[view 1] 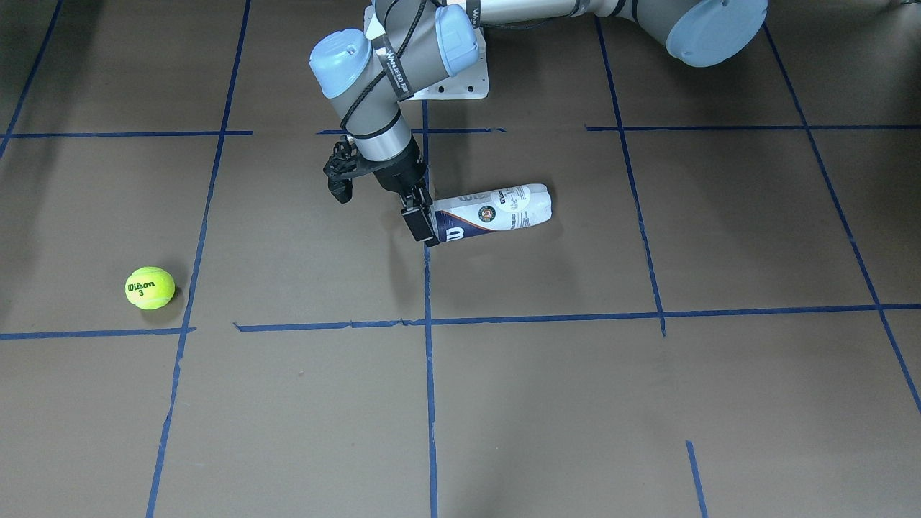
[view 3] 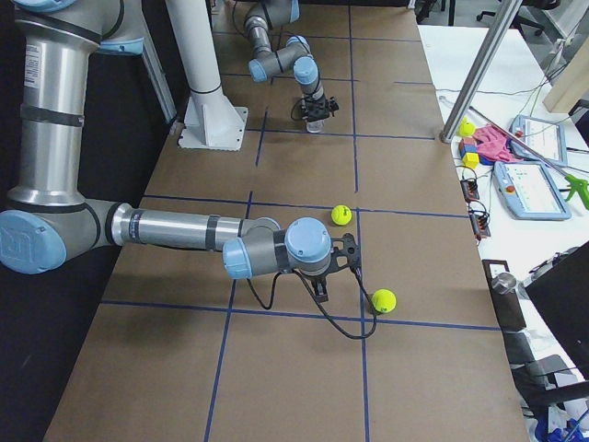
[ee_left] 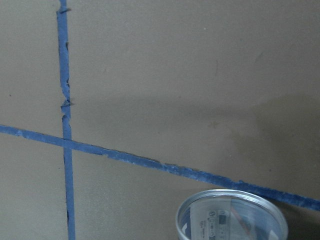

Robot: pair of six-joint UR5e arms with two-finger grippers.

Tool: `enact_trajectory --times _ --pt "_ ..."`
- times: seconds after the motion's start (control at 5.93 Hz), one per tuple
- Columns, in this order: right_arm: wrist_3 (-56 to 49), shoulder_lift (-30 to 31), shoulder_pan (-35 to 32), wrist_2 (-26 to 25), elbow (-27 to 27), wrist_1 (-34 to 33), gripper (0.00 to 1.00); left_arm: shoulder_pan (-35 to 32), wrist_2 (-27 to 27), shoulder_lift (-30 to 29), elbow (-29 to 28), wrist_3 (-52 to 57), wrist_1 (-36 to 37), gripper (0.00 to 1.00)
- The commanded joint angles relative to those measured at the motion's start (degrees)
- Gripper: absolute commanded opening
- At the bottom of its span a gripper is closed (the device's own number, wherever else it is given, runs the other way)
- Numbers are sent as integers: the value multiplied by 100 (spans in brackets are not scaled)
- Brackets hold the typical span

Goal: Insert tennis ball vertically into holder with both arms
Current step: 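Lift the clear tube with the left gripper and rotate it upright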

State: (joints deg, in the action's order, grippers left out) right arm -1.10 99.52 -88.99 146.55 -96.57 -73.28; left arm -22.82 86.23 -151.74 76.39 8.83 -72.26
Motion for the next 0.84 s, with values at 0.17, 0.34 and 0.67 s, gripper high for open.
enact_trajectory --times 0.17,0.34,0.67 --pt "356 6 5 14 -2 6 100 14 418 161 349 -327 10 99" --pt "356 6 5 14 -2 6 100 32 421 336 377 -347 -7 99" --pt "365 6 5 22 -11 6 100 119 404 347 325 -347 -60 100"
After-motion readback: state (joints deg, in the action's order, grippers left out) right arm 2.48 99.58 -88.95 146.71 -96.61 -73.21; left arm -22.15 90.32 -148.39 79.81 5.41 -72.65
